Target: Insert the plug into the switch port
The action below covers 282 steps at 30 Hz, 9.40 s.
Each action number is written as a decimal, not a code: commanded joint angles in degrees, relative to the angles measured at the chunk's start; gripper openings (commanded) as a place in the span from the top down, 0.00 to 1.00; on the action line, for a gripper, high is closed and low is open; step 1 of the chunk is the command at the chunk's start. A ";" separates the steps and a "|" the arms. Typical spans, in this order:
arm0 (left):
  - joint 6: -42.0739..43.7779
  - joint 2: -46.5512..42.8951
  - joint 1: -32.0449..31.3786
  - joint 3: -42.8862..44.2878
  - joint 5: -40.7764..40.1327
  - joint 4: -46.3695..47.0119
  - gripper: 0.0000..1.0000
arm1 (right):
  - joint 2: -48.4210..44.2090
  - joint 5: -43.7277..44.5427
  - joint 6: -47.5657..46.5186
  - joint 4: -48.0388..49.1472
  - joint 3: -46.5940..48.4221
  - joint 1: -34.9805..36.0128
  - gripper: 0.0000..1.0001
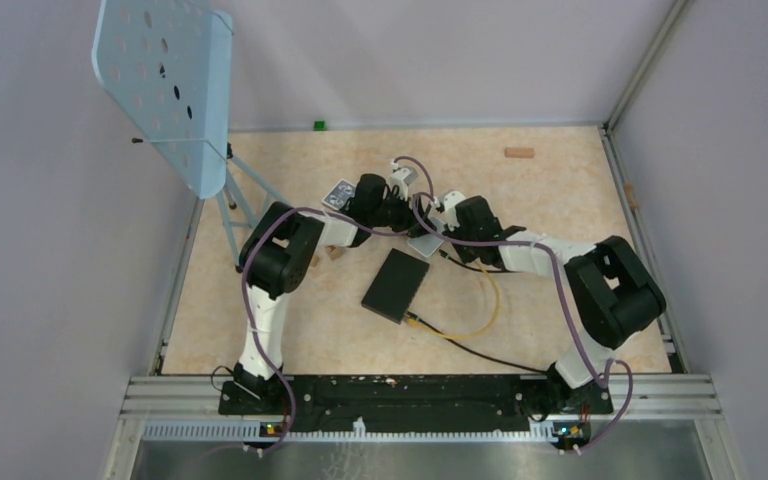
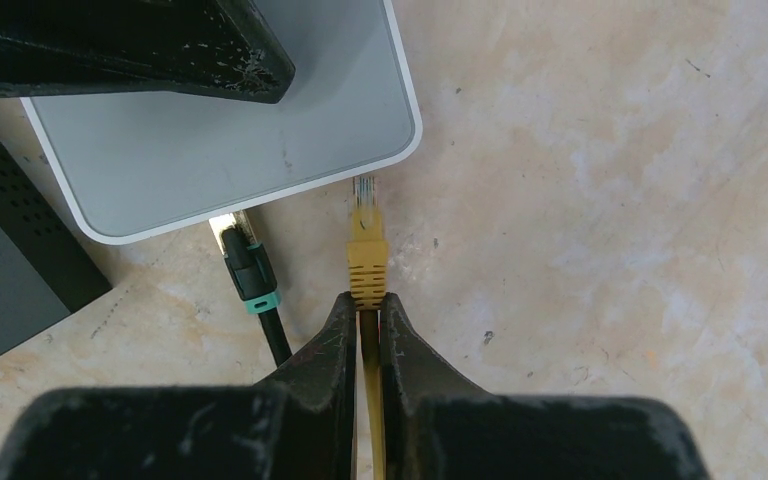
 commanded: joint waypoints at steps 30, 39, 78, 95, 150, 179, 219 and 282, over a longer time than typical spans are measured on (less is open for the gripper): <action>6.25 2.40 -0.86 0.50 6.16 -8.30 0.41 | -4.16 0.17 -3.53 15.16 -3.74 5.02 1.00; 7.34 1.24 -0.92 -2.32 8.73 -10.11 0.42 | -4.19 4.73 1.15 22.27 -6.82 7.38 1.00; 11.46 1.44 -5.90 -7.77 17.53 -11.85 0.45 | 0.95 -3.49 -2.95 32.88 -3.53 6.77 1.00; 9.81 0.74 -9.68 -9.80 21.37 -9.39 0.45 | 3.15 -4.76 0.10 33.55 3.81 5.84 1.00; 5.35 -4.58 5.38 6.72 -8.12 -15.90 0.25 | -3.12 -4.44 2.02 11.44 -1.46 3.17 0.73; -7.36 -61.82 5.63 -34.48 -16.00 -25.95 0.02 | -12.93 -25.25 -5.30 -22.98 -0.34 22.96 0.63; -0.19 -89.56 5.04 -53.08 27.06 34.66 0.07 | -60.15 -31.05 -5.24 12.74 -21.32 18.98 1.00; 16.54 -68.67 -9.11 -43.65 20.45 19.96 1.00 | -48.73 -38.73 -9.63 26.93 -18.51 17.73 0.61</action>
